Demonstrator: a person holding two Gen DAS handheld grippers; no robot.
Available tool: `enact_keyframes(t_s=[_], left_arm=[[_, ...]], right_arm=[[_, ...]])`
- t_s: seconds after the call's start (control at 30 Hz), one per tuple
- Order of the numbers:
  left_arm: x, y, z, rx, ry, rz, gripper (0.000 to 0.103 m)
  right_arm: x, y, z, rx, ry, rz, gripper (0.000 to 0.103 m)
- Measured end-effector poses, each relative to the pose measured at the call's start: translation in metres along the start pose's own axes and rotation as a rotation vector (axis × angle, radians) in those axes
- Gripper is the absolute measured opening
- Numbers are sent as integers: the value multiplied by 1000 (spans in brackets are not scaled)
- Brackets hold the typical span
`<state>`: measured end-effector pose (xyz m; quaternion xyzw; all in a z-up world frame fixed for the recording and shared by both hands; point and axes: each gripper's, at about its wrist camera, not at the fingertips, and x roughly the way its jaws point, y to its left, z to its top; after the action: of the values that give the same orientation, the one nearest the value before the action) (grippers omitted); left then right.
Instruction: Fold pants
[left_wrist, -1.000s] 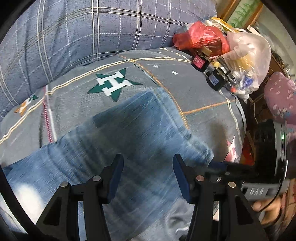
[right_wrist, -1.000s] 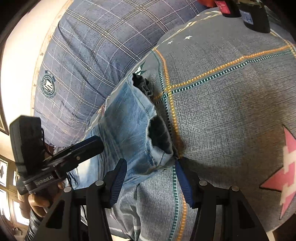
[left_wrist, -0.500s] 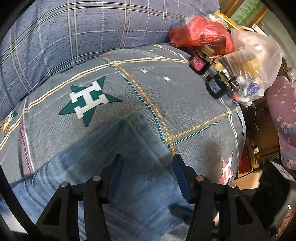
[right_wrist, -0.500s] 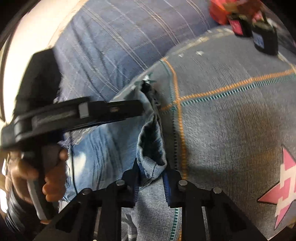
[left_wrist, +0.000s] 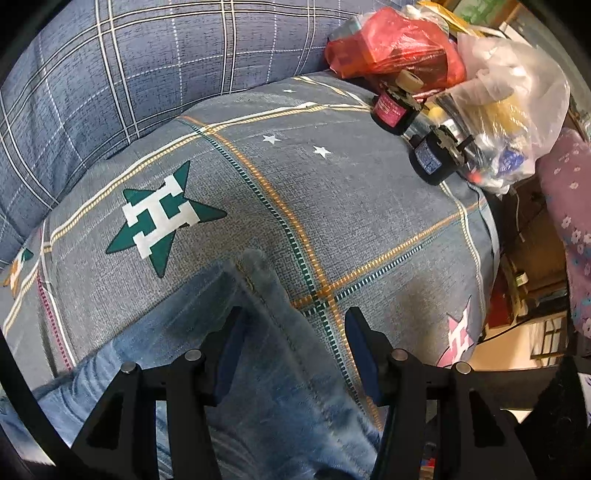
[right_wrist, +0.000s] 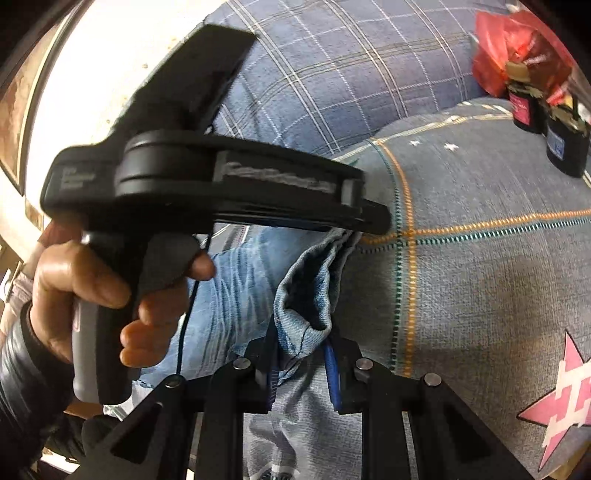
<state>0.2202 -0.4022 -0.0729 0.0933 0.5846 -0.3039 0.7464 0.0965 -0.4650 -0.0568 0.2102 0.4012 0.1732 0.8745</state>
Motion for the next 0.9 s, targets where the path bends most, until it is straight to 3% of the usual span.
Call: enact_keyframes(t_s=[0.1, 0.27, 0.67, 0.9], left_arm=[[1, 0, -2, 11, 2, 19, 48], [-1, 10, -4, -33, 4, -16, 15], [-55, 38, -20, -126, -149, -81, 11], [-58, 42, -23, -128, -93, -146, 13]], right_arm=[[0, 10, 2, -36, -2, -5, 22], [-6, 19, -1, -76, -1, -36, 22], [-10, 43, -1, -133, -2, -67, 22], [-9, 66, 0, -199, 9, -94, 22]])
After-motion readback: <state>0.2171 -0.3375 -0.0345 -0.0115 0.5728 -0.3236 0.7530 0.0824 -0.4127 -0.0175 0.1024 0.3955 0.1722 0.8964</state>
